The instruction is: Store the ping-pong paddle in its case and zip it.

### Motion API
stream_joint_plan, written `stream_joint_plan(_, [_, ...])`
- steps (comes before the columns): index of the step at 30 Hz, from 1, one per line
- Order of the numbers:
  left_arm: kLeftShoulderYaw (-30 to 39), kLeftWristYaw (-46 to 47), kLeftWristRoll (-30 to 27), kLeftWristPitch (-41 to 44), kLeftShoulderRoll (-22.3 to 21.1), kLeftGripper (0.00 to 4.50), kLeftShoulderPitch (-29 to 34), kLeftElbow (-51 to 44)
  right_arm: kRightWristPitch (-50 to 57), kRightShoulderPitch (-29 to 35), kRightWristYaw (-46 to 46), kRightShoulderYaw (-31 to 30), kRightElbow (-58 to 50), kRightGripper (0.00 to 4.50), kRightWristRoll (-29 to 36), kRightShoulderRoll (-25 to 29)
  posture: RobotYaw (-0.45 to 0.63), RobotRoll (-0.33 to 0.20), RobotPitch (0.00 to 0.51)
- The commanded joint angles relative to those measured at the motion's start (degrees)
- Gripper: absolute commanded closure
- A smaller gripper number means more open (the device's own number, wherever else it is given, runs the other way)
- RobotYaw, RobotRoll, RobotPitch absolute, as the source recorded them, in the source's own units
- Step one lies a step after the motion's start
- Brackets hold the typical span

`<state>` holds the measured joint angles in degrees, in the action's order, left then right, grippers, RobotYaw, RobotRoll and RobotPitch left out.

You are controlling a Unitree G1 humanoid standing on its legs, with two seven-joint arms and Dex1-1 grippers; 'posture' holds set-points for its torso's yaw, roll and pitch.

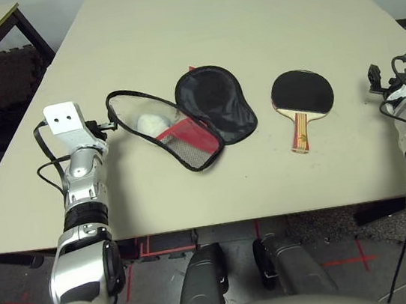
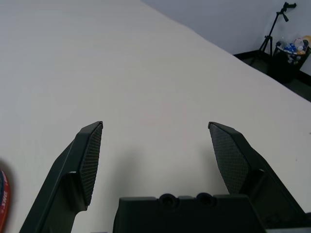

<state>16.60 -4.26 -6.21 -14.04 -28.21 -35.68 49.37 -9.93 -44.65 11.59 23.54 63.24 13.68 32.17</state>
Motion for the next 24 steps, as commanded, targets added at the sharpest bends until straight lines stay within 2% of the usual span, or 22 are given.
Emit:
stream_joint_plan(1, [0.42, 2.91, 0.96, 0.76, -0.45, 0.00, 0.92, -0.96, -0.92, 1.07, -0.11, 0.84, 0.93, 0.02, 0.87, -0.79, -0.08, 0.000, 0.148])
stream_joint_plan(7, [0.86, 2.07, -0.03, 1.41, -0.67, 0.00, 0.63, -1.06, 0.46, 1.04, -0.04, 0.33, -0.75, 0.02, 0.69, -0.30, -0.10, 0.000, 0.144])
stream_joint_plan(10, [1.13, -1.24, -1.03, 2.76, -3.39, 0.00, -1.59, -1.81, 9.60, 1.96, -1.44, -1.06, -9.23, 0.02, 0.23, 0.76, -0.11, 0.000, 0.146])
stream_joint_plan(13, [0.64, -6.54, -2.00, 4.94, -6.76, 0.00, -4.76, -1.76, 25.31, 5.79, -4.27, -1.69, -26.13, 0.02, 1.02, 0.95, -0.12, 0.000, 0.147])
stream_joint_plan(18, [-2.19, -21.19, -2.40, 8.60, -12.77, 0.00, -15.01, 2.30, 60.90, 8.34, -9.47, -1.25, -57.35, 0.02, 6.53, 1.27, -0.17, 0.000, 0.139])
stream_joint_plan(21, [-3.93, -26.75, -1.67, 10.12, -13.59, 0.00, -19.49, 5.57, 76.90, 7.07, -12.35, 0.58, -67.81, 0.02, 8.92, -0.60, -0.18, 0.000, 0.134])
stream_joint_plan(24, [-7.93, -33.60, 0.74, 10.66, -12.85, 0.00, -24.48, 8.80, 92.73, 5.26, -12.55, -0.29, -77.05, 0.02, 10.70, -3.77, -0.22, 0.000, 0.118])
